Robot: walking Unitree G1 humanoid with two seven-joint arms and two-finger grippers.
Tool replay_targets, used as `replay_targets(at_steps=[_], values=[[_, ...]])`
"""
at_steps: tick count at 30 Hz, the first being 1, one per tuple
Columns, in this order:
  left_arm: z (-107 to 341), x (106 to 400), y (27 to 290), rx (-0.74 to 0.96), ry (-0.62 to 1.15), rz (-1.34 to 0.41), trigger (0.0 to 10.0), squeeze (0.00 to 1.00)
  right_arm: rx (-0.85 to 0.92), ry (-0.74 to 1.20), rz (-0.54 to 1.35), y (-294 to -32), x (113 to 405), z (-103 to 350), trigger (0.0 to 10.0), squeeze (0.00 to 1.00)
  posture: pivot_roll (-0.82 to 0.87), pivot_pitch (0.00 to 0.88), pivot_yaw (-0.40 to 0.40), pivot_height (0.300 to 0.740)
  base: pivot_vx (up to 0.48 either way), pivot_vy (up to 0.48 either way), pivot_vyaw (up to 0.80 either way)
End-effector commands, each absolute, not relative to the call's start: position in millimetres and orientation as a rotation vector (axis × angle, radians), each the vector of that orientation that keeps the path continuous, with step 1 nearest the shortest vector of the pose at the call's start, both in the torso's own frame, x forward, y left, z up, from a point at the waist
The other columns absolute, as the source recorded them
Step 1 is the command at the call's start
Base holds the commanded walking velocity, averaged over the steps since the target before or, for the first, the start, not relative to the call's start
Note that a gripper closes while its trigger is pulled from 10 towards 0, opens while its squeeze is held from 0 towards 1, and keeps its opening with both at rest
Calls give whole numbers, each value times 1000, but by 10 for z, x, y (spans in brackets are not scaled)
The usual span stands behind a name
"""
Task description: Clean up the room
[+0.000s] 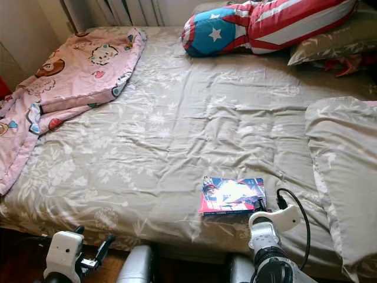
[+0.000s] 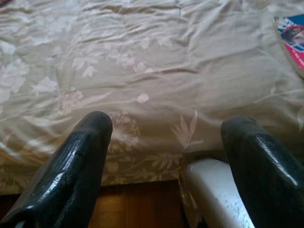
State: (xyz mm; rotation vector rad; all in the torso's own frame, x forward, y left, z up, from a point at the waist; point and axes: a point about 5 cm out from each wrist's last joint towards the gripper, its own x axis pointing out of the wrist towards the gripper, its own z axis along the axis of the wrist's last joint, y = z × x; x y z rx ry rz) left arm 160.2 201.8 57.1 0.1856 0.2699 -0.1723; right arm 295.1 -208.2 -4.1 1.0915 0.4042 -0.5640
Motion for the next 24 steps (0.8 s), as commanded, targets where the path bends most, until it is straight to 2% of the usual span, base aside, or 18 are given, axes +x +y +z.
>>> replay_targets(at_steps=[1, 2, 5, 6, 7, 8, 19, 20, 21, 23, 24], values=[[588, 1569, 2051, 202, 283, -175, 10000, 0, 1097, 414, -596, -2100, 2895, -90, 10000, 153, 300, 208, 83, 637, 0, 0, 0], [591, 1566, 2055, 203, 286, -174, 10000, 0, 1096, 413, -595, -2098, 2895, -91, 10000, 741, 300, 208, 84, 637, 0, 0, 0], [593, 1562, 2062, 206, 291, -173, 10000, 0, 1095, 412, -595, -2099, 2895, -90, 10000, 761, 302, 211, 87, 637, 0, 0, 0], [596, 1560, 2064, 207, 292, -173, 10000, 0, 1093, 410, -598, -2103, 2894, -89, 10000, 722, 303, 212, 88, 637, 0, 0, 0], [599, 1556, 2069, 208, 294, -173, 10000, 0, 1091, 408, -604, -2114, 2892, -89, 10000, 471, 304, 213, 89, 637, 0, 0, 0], [600, 1551, 2074, 210, 295, -174, 10000, 0, 1090, 409, -606, -2119, 2890, -90, 10000, 0, 305, 213, 91, 637, 0, 0, 0], [602, 1555, 2086, 216, 303, -181, 10000, 0, 1094, 390, -628, -2172, 2893, -73, 10000, 0, 302, 214, 102, 637, 0, 0, 0], [603, 1560, 2086, 219, 303, -182, 10000, 0, 1094, 389, -625, -2174, 2893, -72, 10000, 953, 300, 213, 104, 637, 0, 0, 0], [604, 1569, 2090, 222, 302, -183, 10000, 0, 1089, 388, -618, -2176, 2892, -72, 10000, 1000, 297, 212, 104, 637, 0, 0, 0], [603, 1583, 2089, 223, 301, -183, 10000, 0, 1083, 390, -625, -2191, 2884, -76, 10000, 1000, 297, 210, 105, 637, 0, 0, 0], [601, 1595, 2088, 224, 300, -184, 10000, 0, 1083, 390, -635, -2202, 2878, -78, 10000, 859, 297, 209, 105, 637, 0, 0, 0]])
